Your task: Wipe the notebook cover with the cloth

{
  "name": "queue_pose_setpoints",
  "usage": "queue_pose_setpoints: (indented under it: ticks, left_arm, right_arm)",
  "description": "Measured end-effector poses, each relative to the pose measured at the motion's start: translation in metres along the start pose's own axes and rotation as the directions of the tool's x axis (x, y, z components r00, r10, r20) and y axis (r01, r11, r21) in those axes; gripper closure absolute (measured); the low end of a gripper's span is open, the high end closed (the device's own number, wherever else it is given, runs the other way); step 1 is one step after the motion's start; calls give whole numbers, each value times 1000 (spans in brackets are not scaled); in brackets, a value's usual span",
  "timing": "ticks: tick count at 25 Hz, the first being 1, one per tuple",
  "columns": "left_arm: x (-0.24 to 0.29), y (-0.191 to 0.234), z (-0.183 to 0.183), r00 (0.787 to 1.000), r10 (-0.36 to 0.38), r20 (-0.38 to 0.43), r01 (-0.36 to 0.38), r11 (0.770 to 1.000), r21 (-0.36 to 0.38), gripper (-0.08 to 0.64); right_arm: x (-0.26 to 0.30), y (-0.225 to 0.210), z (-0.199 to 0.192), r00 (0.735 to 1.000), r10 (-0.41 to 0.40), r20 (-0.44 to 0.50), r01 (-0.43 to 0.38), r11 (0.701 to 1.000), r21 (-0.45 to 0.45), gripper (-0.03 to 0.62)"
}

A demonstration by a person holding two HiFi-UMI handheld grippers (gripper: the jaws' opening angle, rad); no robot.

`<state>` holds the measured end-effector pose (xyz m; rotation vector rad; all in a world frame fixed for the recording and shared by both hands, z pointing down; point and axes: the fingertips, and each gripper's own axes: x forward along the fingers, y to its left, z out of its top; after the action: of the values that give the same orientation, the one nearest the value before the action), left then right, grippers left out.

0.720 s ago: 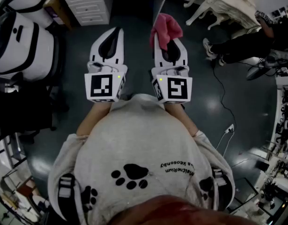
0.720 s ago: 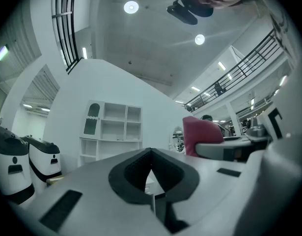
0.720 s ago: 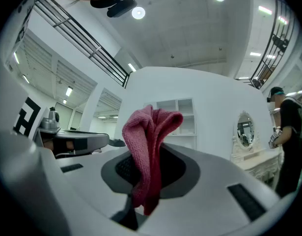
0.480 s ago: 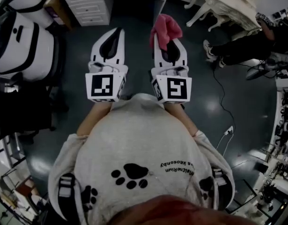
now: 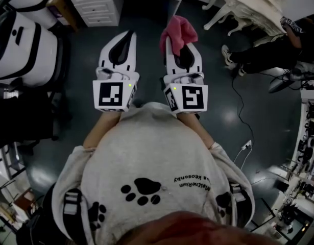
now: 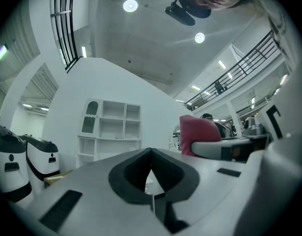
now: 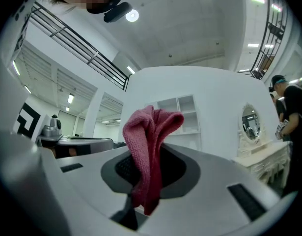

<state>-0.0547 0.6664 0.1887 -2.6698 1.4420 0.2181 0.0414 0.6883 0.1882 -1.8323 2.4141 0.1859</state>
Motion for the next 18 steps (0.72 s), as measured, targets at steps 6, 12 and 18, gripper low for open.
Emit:
queue_pose_setpoints:
  ticks: [6,12,18]
  left_arm:
    - [12,7,-12,1000,13,-15,-13,1000,7,549]
    - [46,36,-28,999,27,-34,-27,1000,-7,549]
    - [106,87,-44,999,21,-28,-22,1000,-12,549]
  right_arm:
    - [13,-7,-14,1000,10,-9,-10,1000,21,514]
    - [58,-20,-26,1000,4,-23,-3,1000,21,514]
    - [134,-30,-44,1000,2,-29,-2,1000,-4,514]
